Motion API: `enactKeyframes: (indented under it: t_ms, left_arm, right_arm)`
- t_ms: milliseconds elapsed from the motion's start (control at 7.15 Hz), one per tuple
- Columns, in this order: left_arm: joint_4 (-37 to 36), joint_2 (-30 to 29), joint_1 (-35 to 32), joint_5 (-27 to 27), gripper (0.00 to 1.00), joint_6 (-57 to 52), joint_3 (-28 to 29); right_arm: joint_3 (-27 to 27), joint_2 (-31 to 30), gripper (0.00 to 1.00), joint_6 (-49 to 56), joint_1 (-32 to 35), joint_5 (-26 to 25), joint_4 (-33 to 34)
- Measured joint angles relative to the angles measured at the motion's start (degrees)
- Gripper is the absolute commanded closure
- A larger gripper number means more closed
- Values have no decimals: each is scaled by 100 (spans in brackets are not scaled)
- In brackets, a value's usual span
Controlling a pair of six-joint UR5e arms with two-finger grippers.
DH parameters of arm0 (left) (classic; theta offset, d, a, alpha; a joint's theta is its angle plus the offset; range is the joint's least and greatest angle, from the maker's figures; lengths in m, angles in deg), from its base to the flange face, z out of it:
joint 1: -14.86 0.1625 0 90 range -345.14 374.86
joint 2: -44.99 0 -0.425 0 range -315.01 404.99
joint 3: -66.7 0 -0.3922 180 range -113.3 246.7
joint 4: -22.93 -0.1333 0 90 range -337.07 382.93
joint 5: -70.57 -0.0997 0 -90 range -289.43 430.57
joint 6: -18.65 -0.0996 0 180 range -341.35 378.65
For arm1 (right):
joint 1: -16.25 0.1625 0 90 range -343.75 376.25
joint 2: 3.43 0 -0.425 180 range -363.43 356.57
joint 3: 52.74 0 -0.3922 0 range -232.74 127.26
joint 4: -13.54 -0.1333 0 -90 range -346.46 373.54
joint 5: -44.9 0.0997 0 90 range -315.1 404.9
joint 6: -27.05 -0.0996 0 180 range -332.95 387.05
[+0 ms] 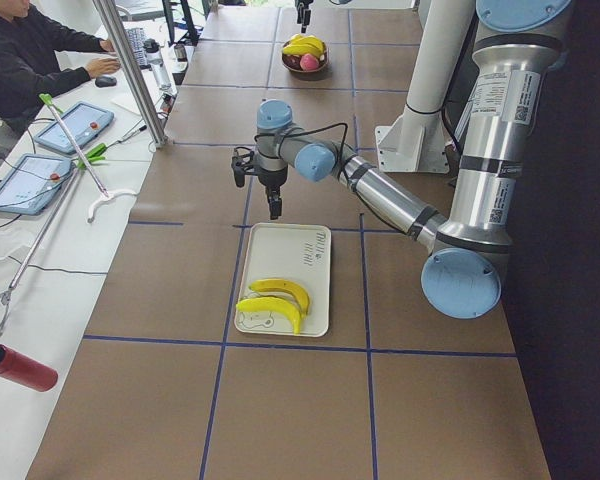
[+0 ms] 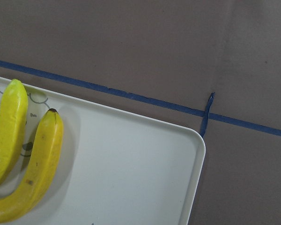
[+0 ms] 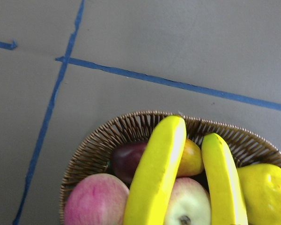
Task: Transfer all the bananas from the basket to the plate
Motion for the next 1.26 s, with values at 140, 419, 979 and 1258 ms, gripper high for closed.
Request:
enactKeyframes:
  t_ms: [140,419,979,1258]
  left_arm:
    - [-71,-137,22,7,1,181,-38]
    - [-104,-305,71,11,1,452,-61]
    - [-113,-343,92,11,1,571,-114]
    - [-116,-347,93,11,1,576,-126]
  right_arm:
    - [158,-147,0,-5,118,183,-2]
    - [571,-321,0,-48,412,813,-7]
    - [927,-570,0,-1143,495,1132,-508]
    - [1816,-677,0,-2701,487,1140,-2738]
